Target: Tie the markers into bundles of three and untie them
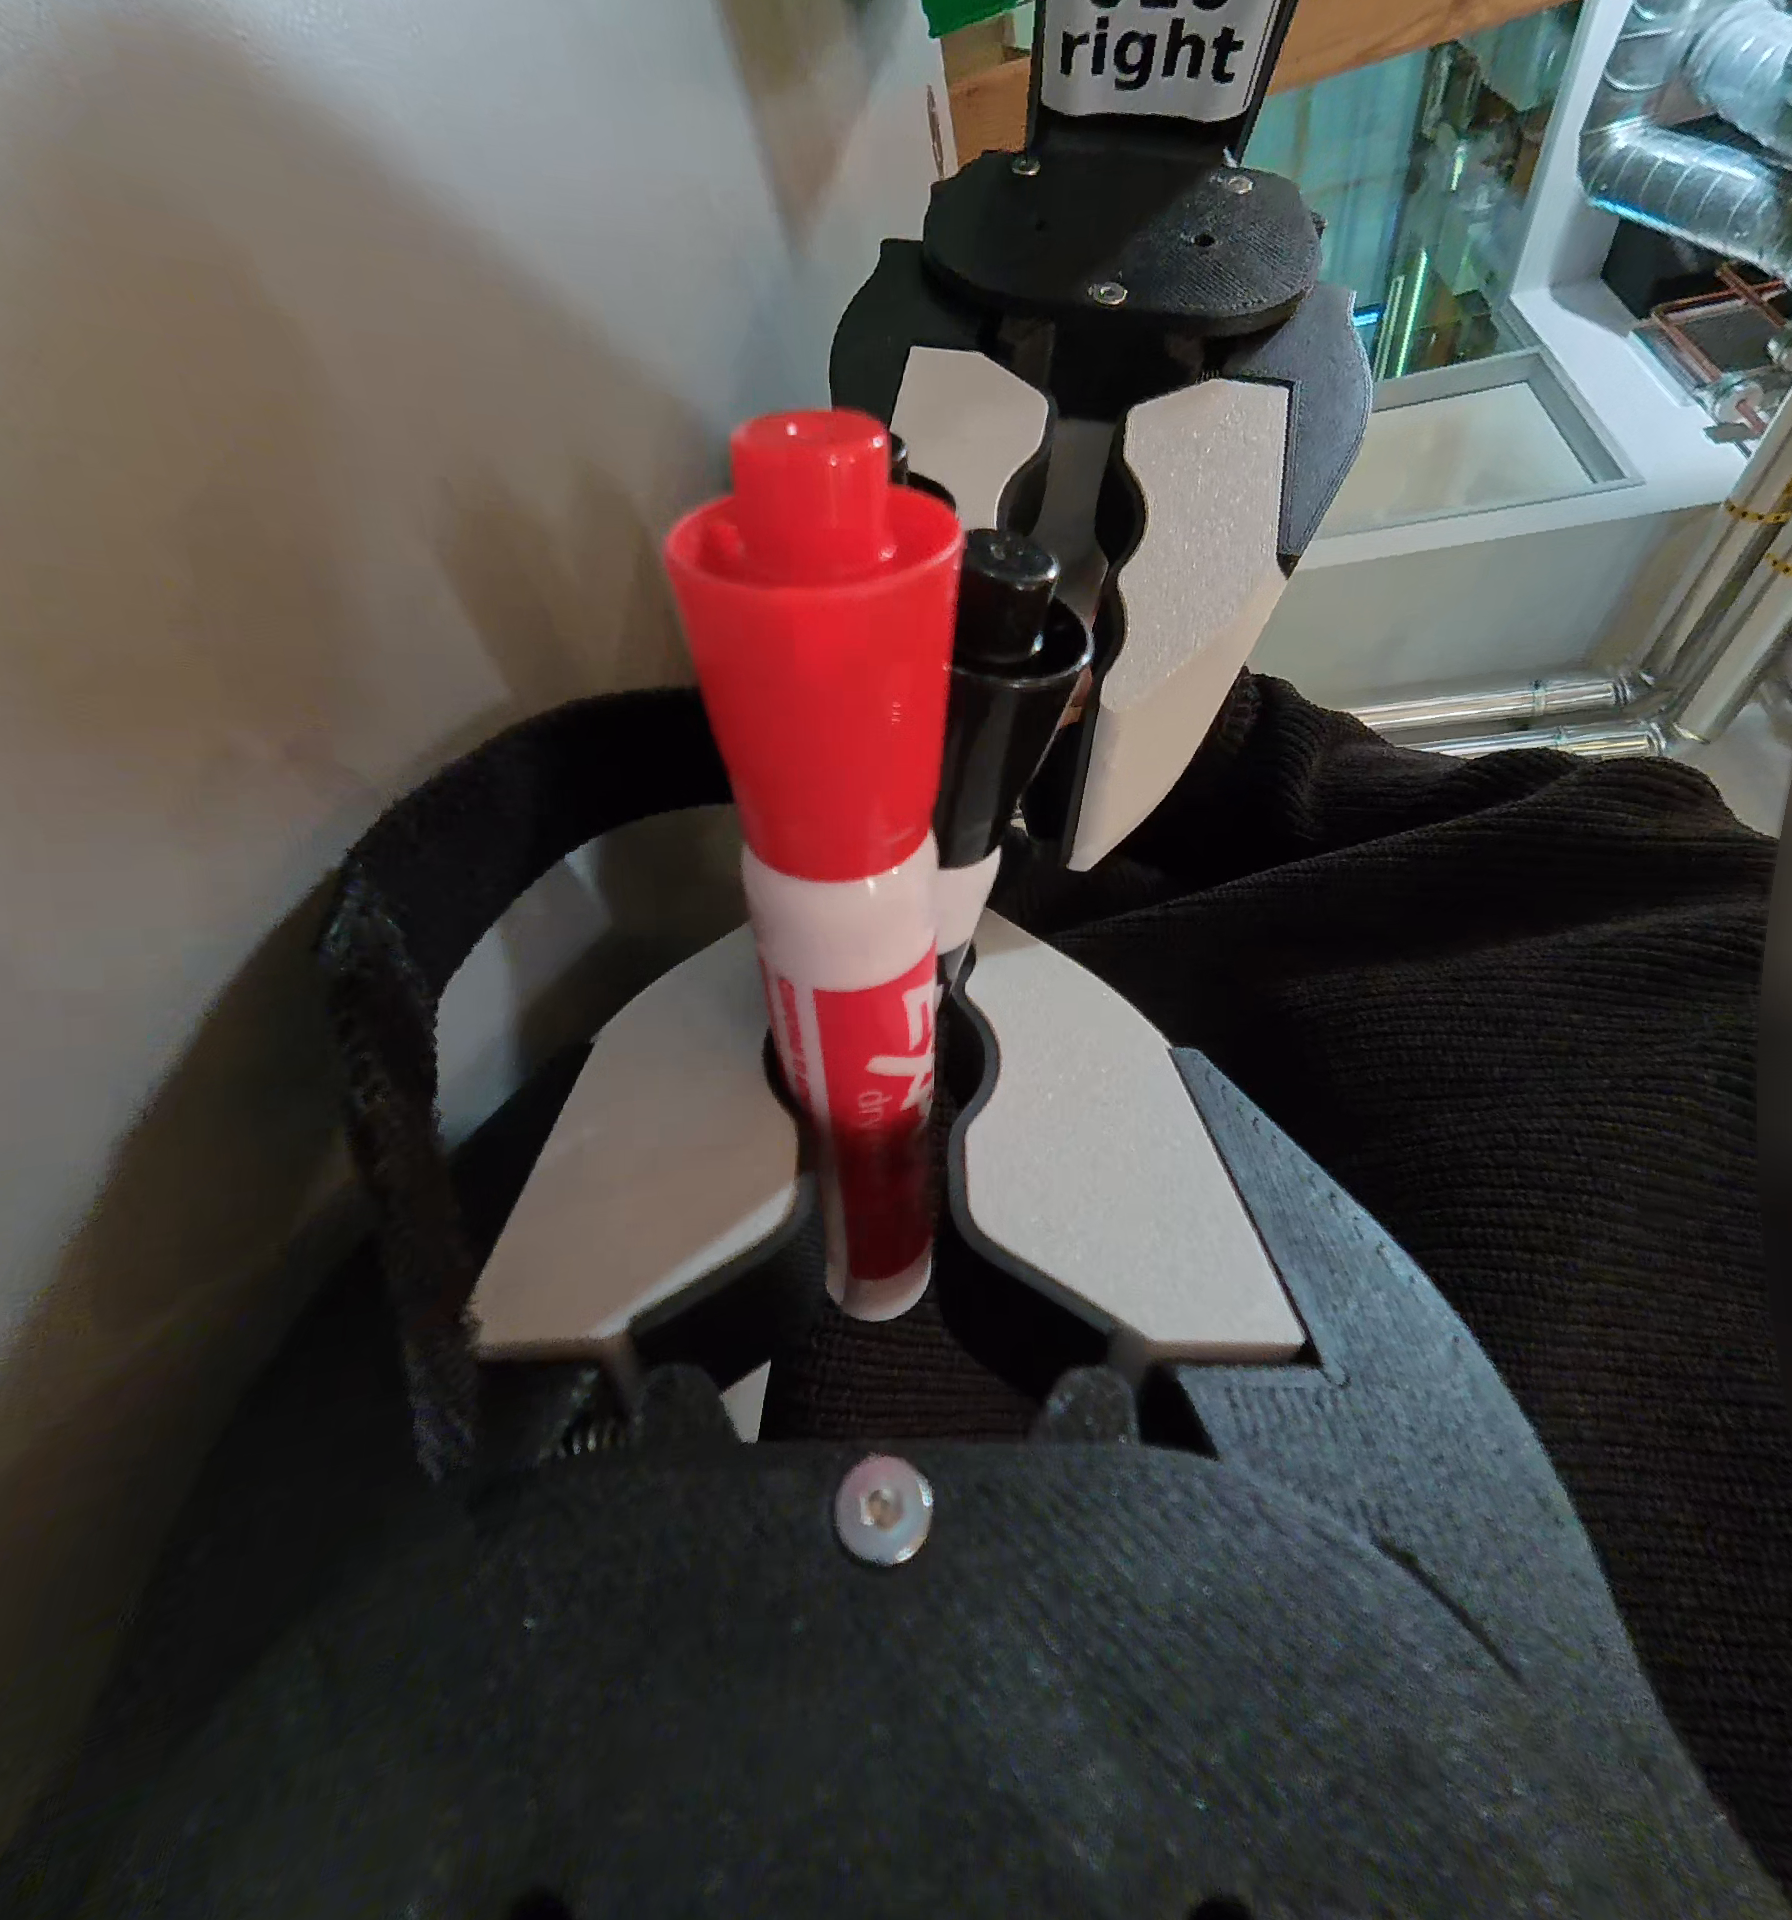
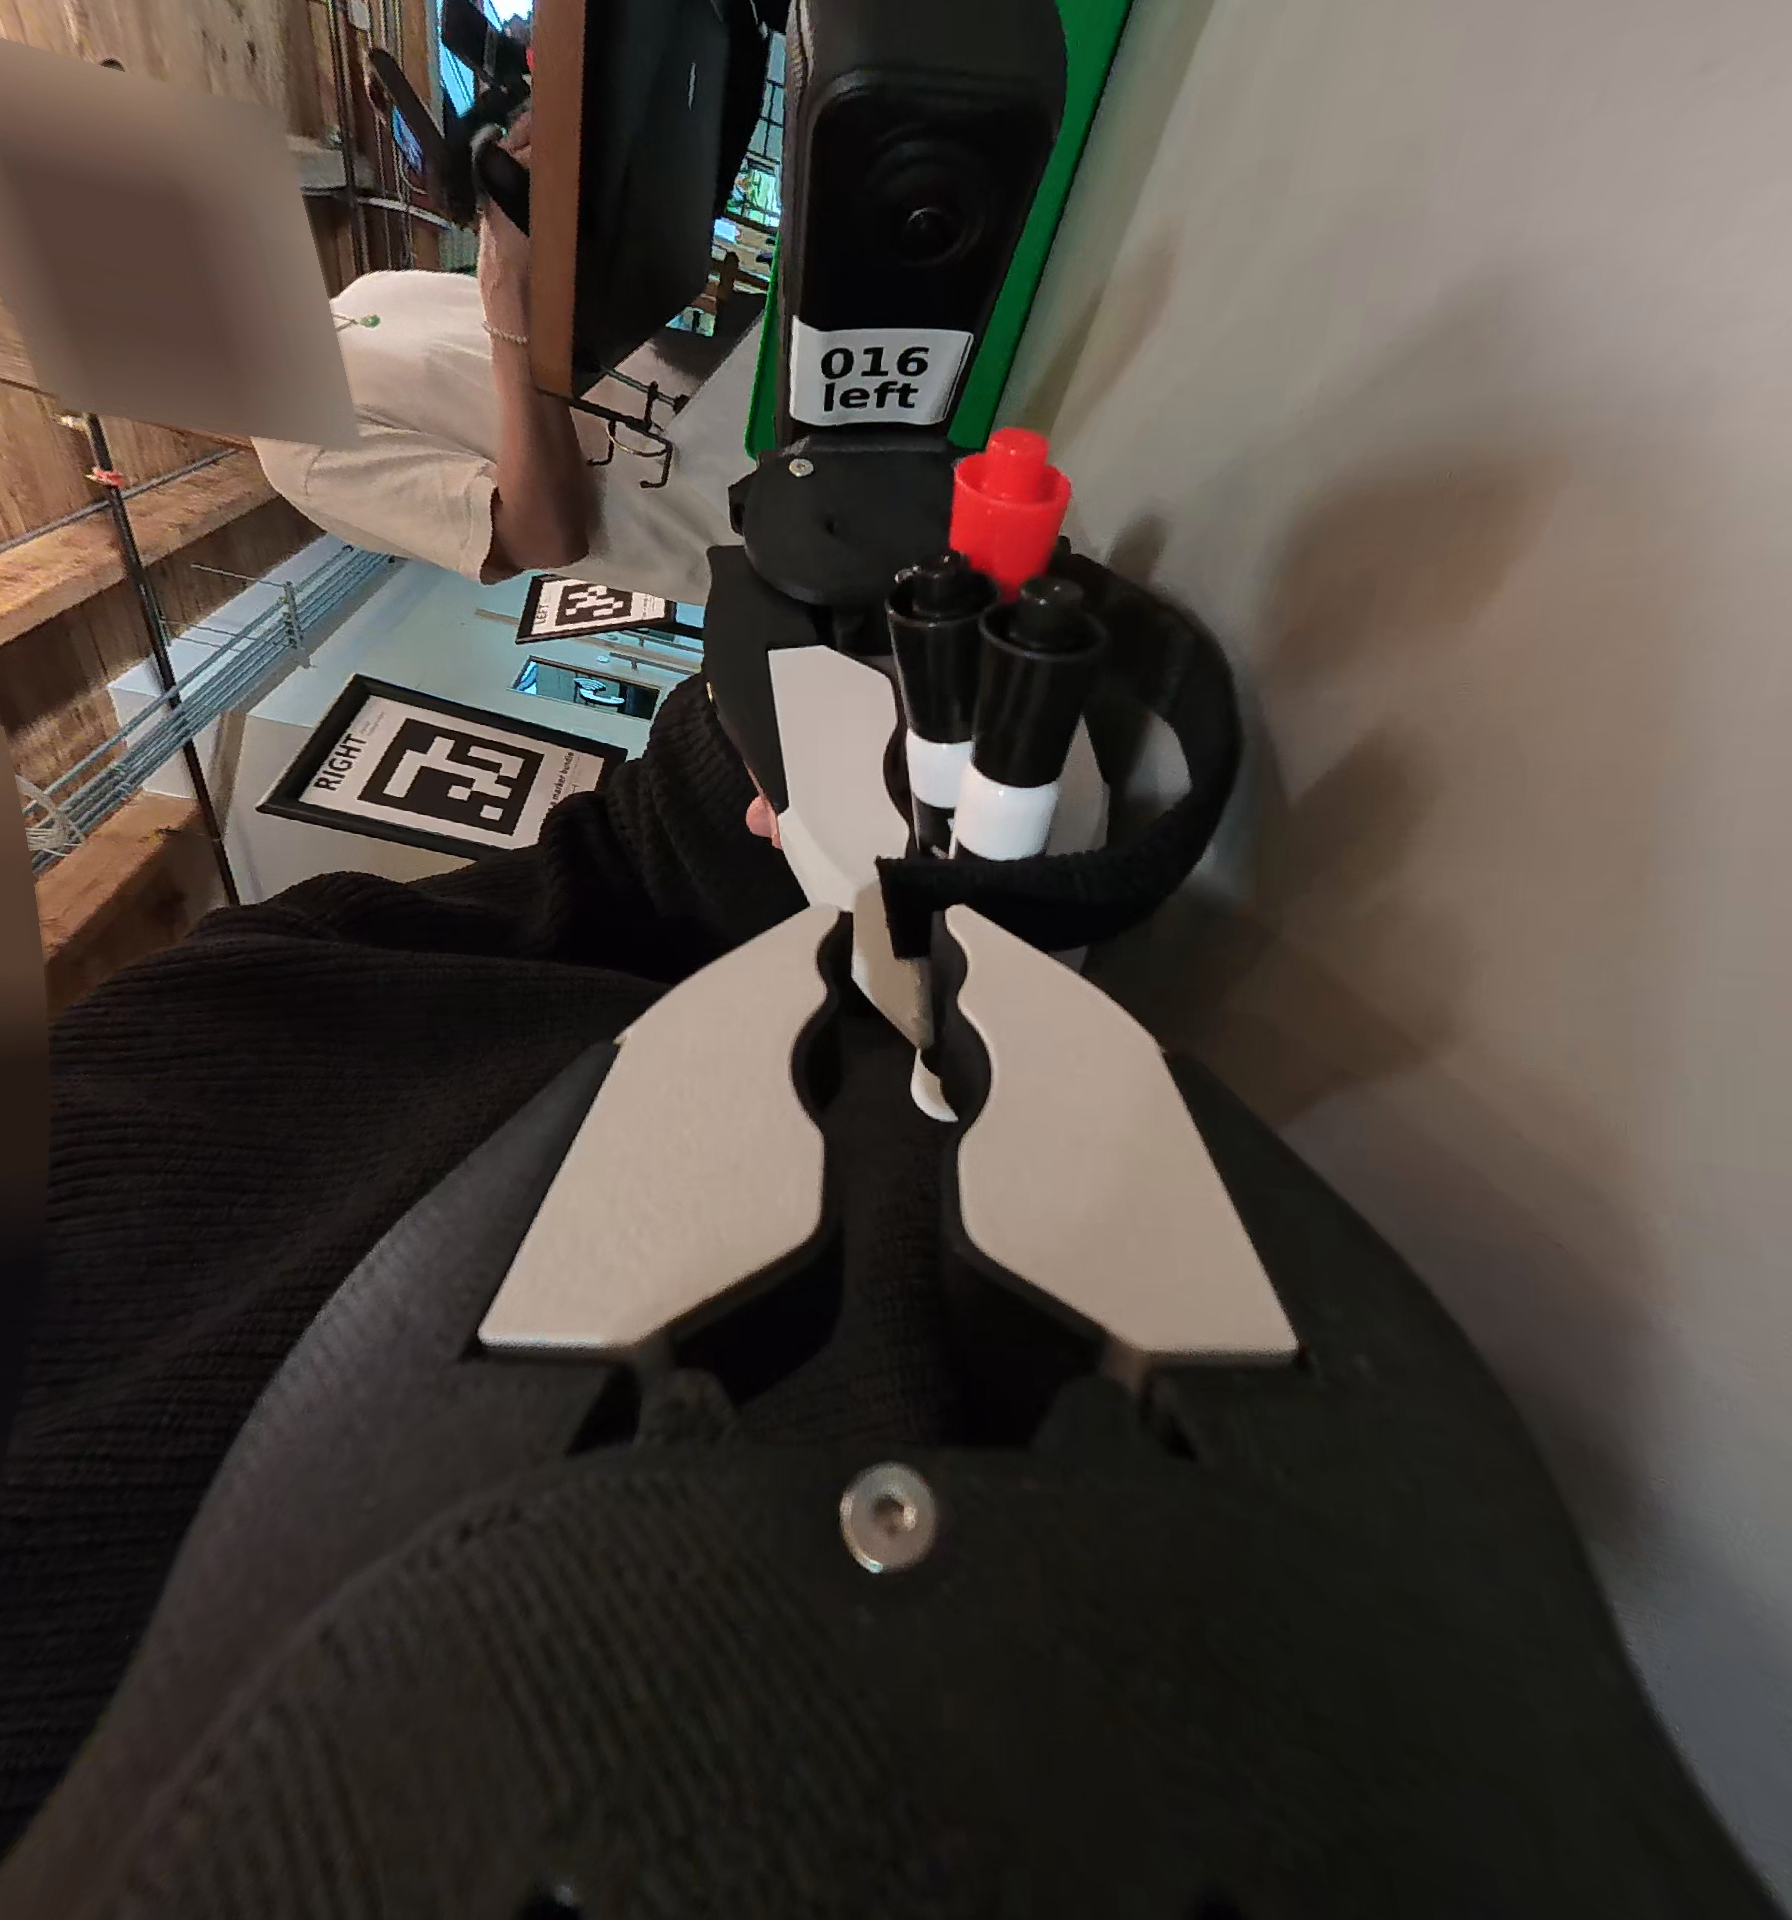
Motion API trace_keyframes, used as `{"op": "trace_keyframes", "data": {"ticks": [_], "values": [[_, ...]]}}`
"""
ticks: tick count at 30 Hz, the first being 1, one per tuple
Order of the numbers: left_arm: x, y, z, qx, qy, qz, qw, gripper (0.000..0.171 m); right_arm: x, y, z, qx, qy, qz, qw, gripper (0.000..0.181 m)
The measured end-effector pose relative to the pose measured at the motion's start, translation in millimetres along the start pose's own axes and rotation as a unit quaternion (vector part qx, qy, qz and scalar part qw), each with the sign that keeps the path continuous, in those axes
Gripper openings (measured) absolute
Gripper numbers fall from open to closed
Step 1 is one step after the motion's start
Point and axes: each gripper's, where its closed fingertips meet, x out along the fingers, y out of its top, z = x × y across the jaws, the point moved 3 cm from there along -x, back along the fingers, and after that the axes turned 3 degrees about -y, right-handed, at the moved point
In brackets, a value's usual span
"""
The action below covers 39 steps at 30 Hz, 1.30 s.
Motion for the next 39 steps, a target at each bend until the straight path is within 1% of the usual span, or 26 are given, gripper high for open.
{"op": "trace_keyframes", "data": {"ticks": [13,19,26,32,39], "values": [[-3,6,-1,-0.003,-0.004,0.021,1.000,0.019,-1,9,1,0.025,0.002,0.047,0.999,0.015],[-4,7,0,0.002,-0.003,0.025,1.000,0.019,0,13,0,0.032,0.007,0.072,0.997,0.011],[-4,10,2,0.003,-0.014,0.035,0.999,0.019,0,13,-3,0.011,0.001,0.074,0.997,0.011],[-8,16,8,0.006,-0.033,0.060,0.998,0.019,-5,14,-2,0.003,-0.009,0.078,0.997,0.012],[-8,16,7,0.006,-0.030,0.060,0.998,0.019,-5,13,-1,0.009,-0.004,0.077,0.997,0.013]]}}
